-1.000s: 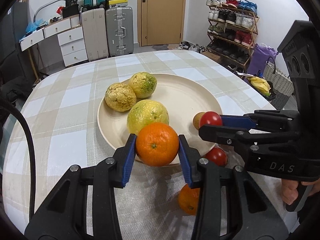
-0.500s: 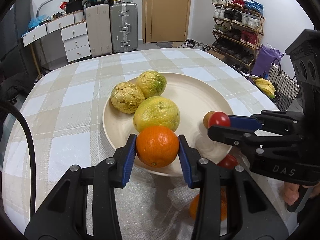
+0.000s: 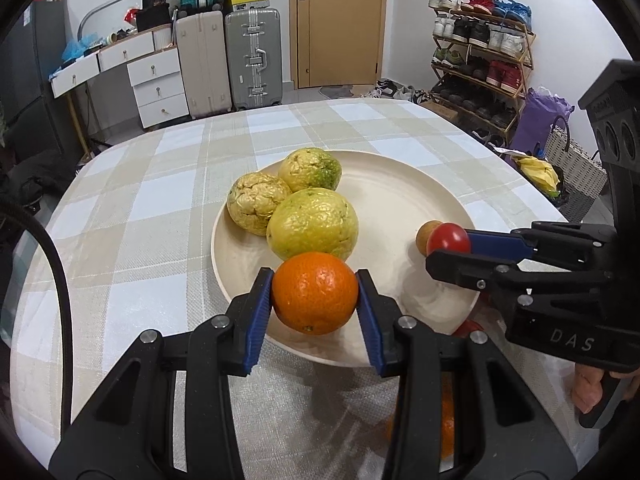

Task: Organize fruits
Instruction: 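Lower orange and tomato onto the plate and open both tools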

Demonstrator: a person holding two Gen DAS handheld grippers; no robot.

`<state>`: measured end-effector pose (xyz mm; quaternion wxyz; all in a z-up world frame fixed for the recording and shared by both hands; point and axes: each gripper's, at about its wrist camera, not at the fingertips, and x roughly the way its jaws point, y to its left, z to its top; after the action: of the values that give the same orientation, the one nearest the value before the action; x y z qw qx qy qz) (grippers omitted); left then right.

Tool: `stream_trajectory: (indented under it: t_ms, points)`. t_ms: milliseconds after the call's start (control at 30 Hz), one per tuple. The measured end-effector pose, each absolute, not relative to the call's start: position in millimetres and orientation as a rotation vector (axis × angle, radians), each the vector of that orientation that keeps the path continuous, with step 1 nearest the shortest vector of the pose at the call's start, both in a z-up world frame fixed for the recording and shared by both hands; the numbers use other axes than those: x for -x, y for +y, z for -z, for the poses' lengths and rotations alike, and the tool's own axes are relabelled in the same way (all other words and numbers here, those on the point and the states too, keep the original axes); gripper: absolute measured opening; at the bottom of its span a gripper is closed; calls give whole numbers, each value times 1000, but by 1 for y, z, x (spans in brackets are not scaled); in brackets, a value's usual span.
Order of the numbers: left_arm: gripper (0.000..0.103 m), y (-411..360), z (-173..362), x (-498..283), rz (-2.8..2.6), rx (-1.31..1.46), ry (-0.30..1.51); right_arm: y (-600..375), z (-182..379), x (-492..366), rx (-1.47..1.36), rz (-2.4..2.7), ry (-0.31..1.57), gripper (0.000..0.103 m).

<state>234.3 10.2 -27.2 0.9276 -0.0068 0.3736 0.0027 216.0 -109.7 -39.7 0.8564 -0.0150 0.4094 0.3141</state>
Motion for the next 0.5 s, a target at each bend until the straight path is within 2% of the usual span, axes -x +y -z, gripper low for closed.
stream_trajectory:
  t_ms: [133,300,400,433,467,500]
  points:
    - [38,10,28,-230,-14,15,772,-113,38,-214,23,-662,857,32]
    - [40,17,24,-220,-22,43,757,-120,30,-202,43,-649,810,48]
    - [53,20,18,-209,-33,51,731,-127,27,-193,47,-641,785,53]
    - [58,21,16,-205,-35,56,722,-128,26,-191,56,-632,779,61]
    - [66,22,14,-201,-38,58,717,-130,24,-188,64,-621,770,73]
    - [71,23,13,-198,-42,58,712,-132,23,-186,64,-617,761,80]
